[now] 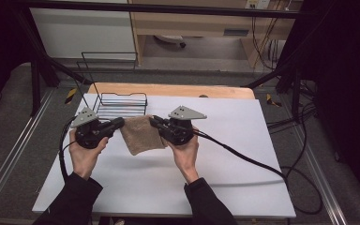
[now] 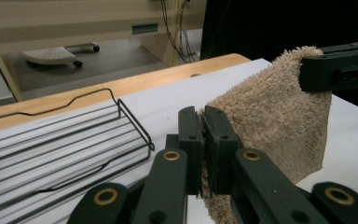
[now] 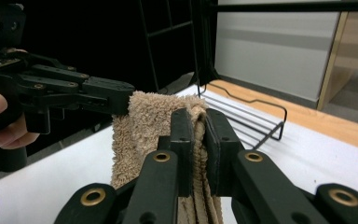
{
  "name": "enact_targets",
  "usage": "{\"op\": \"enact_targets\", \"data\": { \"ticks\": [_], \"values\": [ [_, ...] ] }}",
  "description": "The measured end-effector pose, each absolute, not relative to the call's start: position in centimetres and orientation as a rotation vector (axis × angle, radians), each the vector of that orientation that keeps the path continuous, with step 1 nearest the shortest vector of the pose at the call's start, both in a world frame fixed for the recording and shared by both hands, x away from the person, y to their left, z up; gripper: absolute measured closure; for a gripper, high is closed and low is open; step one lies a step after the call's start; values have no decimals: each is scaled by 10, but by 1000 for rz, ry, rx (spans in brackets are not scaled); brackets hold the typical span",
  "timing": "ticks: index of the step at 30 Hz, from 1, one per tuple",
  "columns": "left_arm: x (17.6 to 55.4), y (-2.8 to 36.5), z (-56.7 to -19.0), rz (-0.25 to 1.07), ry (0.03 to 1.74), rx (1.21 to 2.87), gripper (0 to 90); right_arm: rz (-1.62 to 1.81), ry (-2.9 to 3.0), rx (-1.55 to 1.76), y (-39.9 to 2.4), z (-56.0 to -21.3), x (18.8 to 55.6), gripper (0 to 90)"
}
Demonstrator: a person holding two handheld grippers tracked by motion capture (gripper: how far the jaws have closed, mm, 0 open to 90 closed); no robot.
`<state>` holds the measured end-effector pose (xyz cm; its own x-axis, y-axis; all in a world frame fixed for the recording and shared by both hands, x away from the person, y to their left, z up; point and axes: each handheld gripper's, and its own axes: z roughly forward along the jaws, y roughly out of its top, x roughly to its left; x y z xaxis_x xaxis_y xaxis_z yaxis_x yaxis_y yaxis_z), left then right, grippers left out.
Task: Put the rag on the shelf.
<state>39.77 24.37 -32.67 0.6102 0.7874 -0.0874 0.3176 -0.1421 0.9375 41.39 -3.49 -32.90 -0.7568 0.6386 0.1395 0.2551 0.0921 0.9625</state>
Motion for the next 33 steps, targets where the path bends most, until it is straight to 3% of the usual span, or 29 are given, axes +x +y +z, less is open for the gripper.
{"op": "enact_targets", "data": {
  "ticks": [33],
  "values": [
    [409,281,-281,644,899,1588,856,1774,1916,823,8,-292,432,830]
  ]
}}
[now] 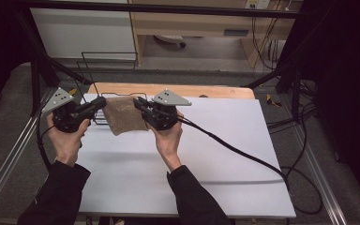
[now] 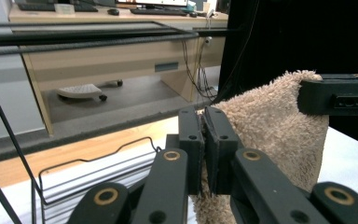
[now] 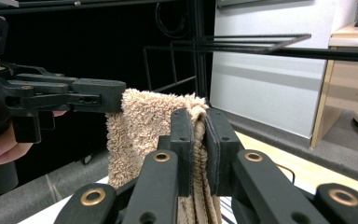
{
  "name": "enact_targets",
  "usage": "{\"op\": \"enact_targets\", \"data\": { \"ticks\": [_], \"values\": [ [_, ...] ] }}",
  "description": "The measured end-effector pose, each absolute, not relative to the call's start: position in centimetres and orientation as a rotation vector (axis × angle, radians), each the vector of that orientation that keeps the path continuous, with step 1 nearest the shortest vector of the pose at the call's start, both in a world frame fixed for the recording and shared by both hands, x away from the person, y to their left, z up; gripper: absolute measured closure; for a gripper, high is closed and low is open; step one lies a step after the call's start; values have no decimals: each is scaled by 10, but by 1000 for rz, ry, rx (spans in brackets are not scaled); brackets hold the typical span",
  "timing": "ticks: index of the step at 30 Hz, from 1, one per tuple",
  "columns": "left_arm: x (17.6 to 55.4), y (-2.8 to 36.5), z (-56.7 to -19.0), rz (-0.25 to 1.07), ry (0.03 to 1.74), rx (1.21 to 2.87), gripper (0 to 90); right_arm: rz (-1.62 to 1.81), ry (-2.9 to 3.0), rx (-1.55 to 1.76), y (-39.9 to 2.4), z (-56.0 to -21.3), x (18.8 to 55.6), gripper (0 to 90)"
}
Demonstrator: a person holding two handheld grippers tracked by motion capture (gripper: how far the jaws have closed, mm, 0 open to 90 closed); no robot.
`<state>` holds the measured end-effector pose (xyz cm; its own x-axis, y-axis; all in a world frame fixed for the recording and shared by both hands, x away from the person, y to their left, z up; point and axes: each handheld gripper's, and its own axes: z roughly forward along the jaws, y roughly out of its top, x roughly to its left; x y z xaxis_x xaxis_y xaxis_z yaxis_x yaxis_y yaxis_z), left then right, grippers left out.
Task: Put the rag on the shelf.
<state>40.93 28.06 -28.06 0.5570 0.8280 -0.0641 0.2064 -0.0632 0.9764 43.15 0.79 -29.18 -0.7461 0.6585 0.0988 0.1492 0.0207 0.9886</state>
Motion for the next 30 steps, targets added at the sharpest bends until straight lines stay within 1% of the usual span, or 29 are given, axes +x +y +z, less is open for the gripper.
{"op": "enact_targets", "data": {
  "ticks": [30],
  "values": [
    [419,302,-237,731,888,1496,857,1813,1824,750,36,-249,446,830]
  ]
}}
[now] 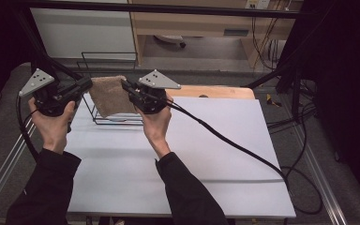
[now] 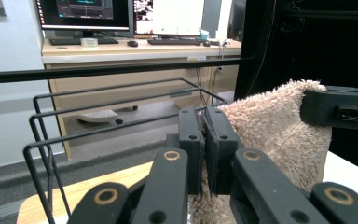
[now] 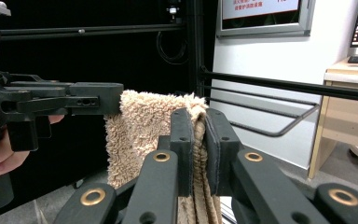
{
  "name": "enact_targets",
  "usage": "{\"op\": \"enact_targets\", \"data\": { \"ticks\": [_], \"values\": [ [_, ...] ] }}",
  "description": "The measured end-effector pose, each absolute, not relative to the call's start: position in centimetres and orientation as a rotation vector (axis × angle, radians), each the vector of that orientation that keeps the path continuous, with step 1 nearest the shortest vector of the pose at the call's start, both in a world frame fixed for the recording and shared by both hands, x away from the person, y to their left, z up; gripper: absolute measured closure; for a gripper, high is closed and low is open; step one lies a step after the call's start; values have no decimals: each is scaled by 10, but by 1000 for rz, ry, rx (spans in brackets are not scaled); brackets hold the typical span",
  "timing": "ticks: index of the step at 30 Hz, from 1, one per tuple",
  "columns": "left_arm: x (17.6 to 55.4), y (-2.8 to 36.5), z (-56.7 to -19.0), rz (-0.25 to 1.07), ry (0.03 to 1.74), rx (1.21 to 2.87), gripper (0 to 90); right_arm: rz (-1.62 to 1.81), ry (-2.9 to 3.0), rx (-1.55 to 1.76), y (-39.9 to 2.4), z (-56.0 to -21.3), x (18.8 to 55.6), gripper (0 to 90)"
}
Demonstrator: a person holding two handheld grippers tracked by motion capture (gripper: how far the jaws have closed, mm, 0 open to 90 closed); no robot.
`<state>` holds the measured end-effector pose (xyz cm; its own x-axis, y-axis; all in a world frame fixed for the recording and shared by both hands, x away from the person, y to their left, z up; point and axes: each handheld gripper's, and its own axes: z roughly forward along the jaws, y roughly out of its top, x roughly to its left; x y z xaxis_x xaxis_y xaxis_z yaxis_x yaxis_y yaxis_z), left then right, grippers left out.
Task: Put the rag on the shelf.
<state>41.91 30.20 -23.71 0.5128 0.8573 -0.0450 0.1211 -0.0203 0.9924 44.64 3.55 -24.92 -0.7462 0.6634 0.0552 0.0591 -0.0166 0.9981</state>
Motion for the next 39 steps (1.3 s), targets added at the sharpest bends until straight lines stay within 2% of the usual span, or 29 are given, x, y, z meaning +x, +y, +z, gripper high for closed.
{"op": "enact_targets", "data": {
  "ticks": [39],
  "values": [
    [442,322,-188,810,867,1397,858,1826,1738,698,63,-194,467,830]
  ]
}}
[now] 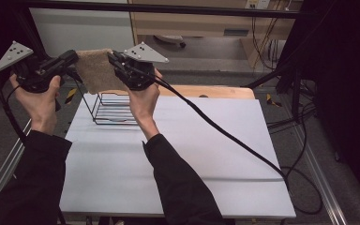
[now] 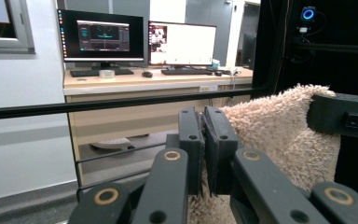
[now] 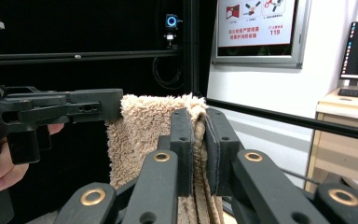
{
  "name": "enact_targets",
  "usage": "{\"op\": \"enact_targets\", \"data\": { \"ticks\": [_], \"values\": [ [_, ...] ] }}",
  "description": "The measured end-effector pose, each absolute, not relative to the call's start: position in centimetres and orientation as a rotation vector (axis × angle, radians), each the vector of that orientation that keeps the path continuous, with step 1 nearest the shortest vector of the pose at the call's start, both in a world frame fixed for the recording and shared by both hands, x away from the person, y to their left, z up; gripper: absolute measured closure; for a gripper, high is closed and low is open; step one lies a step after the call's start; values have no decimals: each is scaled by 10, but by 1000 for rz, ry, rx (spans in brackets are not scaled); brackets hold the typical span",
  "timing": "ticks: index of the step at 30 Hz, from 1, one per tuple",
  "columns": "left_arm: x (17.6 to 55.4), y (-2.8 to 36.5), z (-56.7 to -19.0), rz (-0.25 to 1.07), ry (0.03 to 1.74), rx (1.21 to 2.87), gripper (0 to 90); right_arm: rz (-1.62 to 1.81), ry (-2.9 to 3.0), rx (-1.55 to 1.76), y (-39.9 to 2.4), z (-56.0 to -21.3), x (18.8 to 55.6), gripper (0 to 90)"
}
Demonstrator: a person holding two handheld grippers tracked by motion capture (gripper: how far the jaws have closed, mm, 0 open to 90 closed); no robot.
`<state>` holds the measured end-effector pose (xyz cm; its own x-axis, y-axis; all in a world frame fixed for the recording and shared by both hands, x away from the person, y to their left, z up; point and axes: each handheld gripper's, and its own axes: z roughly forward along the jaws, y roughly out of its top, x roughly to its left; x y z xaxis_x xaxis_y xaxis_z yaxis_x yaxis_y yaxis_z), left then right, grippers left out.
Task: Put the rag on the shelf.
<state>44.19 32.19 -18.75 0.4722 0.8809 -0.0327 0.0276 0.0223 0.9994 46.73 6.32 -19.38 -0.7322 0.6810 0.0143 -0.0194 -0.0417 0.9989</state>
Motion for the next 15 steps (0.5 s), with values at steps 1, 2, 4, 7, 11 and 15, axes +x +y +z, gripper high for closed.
{"op": "enact_targets", "data": {
  "ticks": [1,2,4,7,11,15],
  "values": [
    [443,323,-186,813,869,1394,857,1822,1736,693,65,-192,468,830],
    [445,324,-185,814,871,1393,858,1822,1735,692,66,-191,469,830],
    [448,327,-181,813,872,1389,858,1826,1730,695,69,-188,471,831],
    [451,329,-178,818,872,1386,858,1827,1726,695,73,-185,475,831],
    [457,329,-173,825,865,1387,858,1840,1721,711,74,-182,481,831],
    [462,328,-168,836,864,1386,858,1833,1719,713,74,-180,487,831]
  ]
}}
